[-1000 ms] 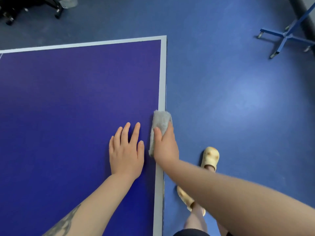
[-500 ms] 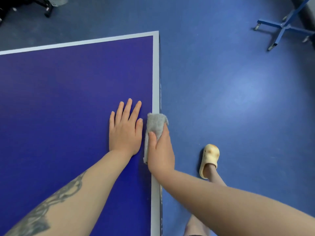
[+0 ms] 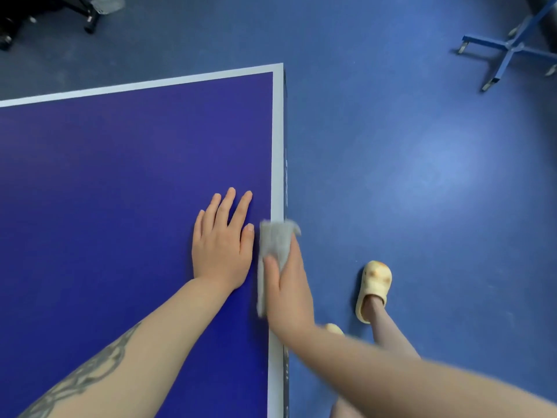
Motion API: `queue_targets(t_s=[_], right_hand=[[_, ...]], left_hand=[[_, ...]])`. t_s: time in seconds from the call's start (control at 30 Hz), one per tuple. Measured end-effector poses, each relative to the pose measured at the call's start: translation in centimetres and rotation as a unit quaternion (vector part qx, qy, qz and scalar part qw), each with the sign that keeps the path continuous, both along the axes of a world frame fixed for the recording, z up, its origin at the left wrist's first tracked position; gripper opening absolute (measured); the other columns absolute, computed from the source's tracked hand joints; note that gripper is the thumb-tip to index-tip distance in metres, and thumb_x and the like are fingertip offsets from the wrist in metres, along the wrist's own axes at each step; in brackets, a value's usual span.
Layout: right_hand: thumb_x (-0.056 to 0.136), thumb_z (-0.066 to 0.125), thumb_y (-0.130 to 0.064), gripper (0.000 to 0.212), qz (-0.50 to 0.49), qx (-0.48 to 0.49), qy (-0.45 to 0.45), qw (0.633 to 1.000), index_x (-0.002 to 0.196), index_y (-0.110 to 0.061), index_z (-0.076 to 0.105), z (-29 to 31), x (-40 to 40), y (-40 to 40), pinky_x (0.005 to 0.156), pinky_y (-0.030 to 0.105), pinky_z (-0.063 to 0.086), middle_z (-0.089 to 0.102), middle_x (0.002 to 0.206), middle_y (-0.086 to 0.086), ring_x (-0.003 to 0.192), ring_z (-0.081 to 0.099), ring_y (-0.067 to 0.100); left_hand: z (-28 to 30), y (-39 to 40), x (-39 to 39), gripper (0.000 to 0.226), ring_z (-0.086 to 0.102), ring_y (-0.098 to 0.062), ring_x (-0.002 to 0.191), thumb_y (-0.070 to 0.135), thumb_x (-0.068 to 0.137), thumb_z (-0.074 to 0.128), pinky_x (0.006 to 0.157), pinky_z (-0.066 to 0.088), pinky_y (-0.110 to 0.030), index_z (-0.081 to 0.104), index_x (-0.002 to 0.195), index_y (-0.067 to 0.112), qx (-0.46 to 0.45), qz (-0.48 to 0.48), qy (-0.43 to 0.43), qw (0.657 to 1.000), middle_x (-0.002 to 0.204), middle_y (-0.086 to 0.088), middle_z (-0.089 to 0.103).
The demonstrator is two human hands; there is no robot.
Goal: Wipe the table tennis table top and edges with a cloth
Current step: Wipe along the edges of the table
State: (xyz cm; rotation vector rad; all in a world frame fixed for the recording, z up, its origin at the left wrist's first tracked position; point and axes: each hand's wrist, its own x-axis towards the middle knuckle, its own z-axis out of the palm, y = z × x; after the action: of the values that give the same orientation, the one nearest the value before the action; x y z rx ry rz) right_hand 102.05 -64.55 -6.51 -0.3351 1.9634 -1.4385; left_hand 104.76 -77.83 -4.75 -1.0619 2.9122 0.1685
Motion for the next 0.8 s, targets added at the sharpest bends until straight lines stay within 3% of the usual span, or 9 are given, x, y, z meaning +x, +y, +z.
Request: queue_targets(t_s=[0.07,0.17,0.23,0.33,0.5,0.6,0.8], right_hand=[[0.098,0.035,-0.050,0.062,0.015,-0.004,-0.020,1.000,0.155,-0.045,0.010,0.2,2.7,2.1,0.108,0.021,0.035,0.033,0.151,-0.028,0.137,0.031,-0.009],[0.095,0.032,-0.053,0.067,0.000,0.016,-0.003,1.000,0.157,-0.036,0.012,-0.2,0.2,-0.3,0.113,0.033,0.036,0.033,0.155,-0.018,0.140,0.033,0.001],[0.102,0.036,-0.044,0.061,0.002,0.010,0.003,1.000,0.158,-0.027,0.015,-0.1,-3.8,-3.5,0.112,0.031,0.034,0.034,0.154,-0.013,0.140,0.035,0.007],[0.105,0.036,-0.036,0.054,-0.013,-0.011,-0.013,1.000,0.156,-0.027,0.019,-0.4,-8.5,-7.0,0.101,0.030,0.039,0.041,0.141,-0.016,0.131,0.043,0.009],[0.103,0.031,-0.045,0.050,-0.001,0.025,-0.032,0.999,0.151,-0.044,0.016,-0.2,-4.3,-3.9,0.101,0.012,0.032,0.032,0.149,-0.027,0.128,0.033,-0.017],[0.093,0.025,-0.057,0.068,0.006,0.039,-0.048,0.998,0.156,-0.037,0.011,0.2,-4.3,-3.9,0.112,0.032,0.035,0.030,0.156,-0.019,0.140,0.032,-0.001],[0.106,0.035,-0.034,0.048,0.008,0.002,-0.053,0.999,0.152,-0.029,0.023,0.3,-15.8,-11.8,0.095,0.025,0.037,0.044,0.132,-0.018,0.121,0.047,0.005]], left_hand=[[0.4,-1.0,-1.0,0.053,0.019,-0.023,0.147,0.040,0.102,0.027,0.117,0.021,-0.043,0.025,0.153,0.030,0.016,0.006,0.003,1.000,0.159,0.000,0.027],[0.1,-4.0,-4.6,0.053,0.004,-0.020,0.150,0.037,0.104,0.030,0.121,0.007,-0.042,0.015,0.155,0.034,0.036,0.024,0.002,0.999,0.163,0.003,0.013],[-0.4,-5.7,-7.4,0.054,-0.003,-0.020,0.151,0.039,0.104,0.024,0.122,0.003,-0.044,0.007,0.155,0.036,0.021,0.062,-0.006,0.998,0.164,0.006,0.005],[-1.0,-6.4,-9.8,0.054,-0.004,-0.020,0.151,0.041,0.104,0.021,0.121,0.003,-0.047,0.006,0.155,0.035,0.001,0.107,0.001,0.994,0.164,0.007,0.003],[-1.2,-6.2,-9.7,0.054,0.001,-0.020,0.151,0.042,0.103,0.022,0.121,0.007,-0.048,0.012,0.155,0.034,-0.012,0.111,0.015,0.994,0.164,0.006,0.010],[-1.1,-6.3,-10.0,0.054,0.005,-0.021,0.151,0.041,0.103,0.023,0.121,0.010,-0.048,0.014,0.155,0.033,-0.018,0.108,0.012,0.994,0.163,0.005,0.013],[-0.9,-6.2,-10.0,0.053,0.007,-0.021,0.151,0.040,0.102,0.021,0.121,0.011,-0.049,0.019,0.155,0.031,-0.008,0.119,0.010,0.993,0.163,0.005,0.015]])
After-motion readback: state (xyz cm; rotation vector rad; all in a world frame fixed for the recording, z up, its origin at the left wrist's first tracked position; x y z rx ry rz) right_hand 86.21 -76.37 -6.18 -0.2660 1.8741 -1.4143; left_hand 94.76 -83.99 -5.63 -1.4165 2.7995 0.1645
